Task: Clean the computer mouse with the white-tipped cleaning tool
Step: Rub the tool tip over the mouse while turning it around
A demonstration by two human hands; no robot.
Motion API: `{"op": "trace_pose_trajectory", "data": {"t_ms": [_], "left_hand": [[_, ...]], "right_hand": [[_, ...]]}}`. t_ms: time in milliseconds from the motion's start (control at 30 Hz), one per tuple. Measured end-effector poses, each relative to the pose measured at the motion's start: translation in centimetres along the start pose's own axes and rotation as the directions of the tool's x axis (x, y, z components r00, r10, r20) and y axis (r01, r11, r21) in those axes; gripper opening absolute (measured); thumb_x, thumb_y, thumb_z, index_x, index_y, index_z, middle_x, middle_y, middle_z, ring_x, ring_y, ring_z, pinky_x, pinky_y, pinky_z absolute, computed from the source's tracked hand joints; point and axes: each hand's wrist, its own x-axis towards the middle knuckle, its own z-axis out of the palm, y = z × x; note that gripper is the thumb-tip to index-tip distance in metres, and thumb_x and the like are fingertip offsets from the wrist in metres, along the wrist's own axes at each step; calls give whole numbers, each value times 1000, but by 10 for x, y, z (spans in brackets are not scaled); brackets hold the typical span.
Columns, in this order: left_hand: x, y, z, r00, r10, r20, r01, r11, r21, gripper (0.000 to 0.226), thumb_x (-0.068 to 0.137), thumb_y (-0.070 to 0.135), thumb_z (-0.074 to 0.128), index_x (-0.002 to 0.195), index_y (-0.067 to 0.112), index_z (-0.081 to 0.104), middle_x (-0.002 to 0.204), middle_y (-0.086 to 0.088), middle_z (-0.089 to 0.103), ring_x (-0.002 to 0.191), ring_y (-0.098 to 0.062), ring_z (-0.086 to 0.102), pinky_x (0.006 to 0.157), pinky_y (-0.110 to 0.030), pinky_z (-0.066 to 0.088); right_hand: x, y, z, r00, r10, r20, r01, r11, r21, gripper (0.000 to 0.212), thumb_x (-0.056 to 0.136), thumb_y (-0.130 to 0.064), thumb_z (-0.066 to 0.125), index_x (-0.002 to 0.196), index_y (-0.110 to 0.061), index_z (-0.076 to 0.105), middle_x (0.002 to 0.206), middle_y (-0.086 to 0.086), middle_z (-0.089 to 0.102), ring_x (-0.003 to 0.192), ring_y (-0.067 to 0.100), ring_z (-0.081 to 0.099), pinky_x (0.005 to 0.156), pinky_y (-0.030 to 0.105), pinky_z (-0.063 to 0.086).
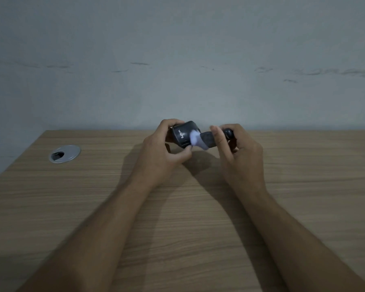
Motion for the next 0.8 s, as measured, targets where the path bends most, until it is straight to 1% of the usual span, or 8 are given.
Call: {"op": "trace_pose_trajectory", "data": {"t_ms": [133,233,333,533,600,667,733,800], "left_hand": [[-2,2,-1,997,-24,73,27,999,-44,55,87,20,90,134,28,61,113,13,79,69,12,65,65,-9,47],[-2,1,1,990,-9,138,14,999,-38,56,88,13,88,134,28,61,114,11,78,70,12,63,67,-11,45],[-2,0,0,989,2,145,0,1000,-14,56,89,7,84,136,25,61,118,10,76,78,15,64,71,-8,45],[0,0,-2,995,-11,101,7,999,38,54,89,0,79,135,21,61,117,19,73,98,15,68,74,-3,43],[-1,1,-3,996,-39,82,35,998,51,54,88,-2,78,134,21,61,111,23,70,84,19,65,68,-1,43],[-2,1,-4,995,-71,64,68,997,47,56,86,-2,79,134,22,61,108,22,69,71,20,62,64,-1,42],[-1,0,-3,994,-96,56,95,995,24,58,83,3,82,132,25,60,109,19,73,69,16,64,64,-3,44],[0,-4,-1,990,-128,57,130,991,-35,58,82,10,85,128,29,56,106,15,76,66,7,66,65,-13,48]], "right_hand": [[4,10,-6,983,176,-40,-174,983,53,20,106,-40,71,102,-22,78,84,-11,74,73,-3,64,67,7,42],[5,13,-7,974,223,-40,-219,973,75,18,107,-38,71,106,-23,79,87,-13,75,74,-4,65,69,6,43],[5,11,-6,977,212,-12,-211,974,81,19,108,-39,68,112,-23,79,94,-15,77,81,-3,67,73,5,44],[2,2,-1,991,116,68,-124,986,112,20,110,-37,65,117,-23,77,102,-13,78,89,7,72,76,17,53],[-1,-2,1,992,70,105,-82,990,116,21,110,-37,64,116,-21,76,98,-13,77,86,7,72,73,18,53],[-4,-4,3,991,37,126,-51,992,112,21,110,-36,65,111,-18,76,89,-13,73,76,5,67,67,15,48],[-6,-5,4,991,26,130,-39,995,96,23,110,-36,65,105,-17,76,79,-13,69,67,6,62,62,13,41],[-5,-3,5,994,42,102,-50,996,75,22,110,-35,66,101,-18,76,74,-13,67,64,6,60,61,11,38]]}}
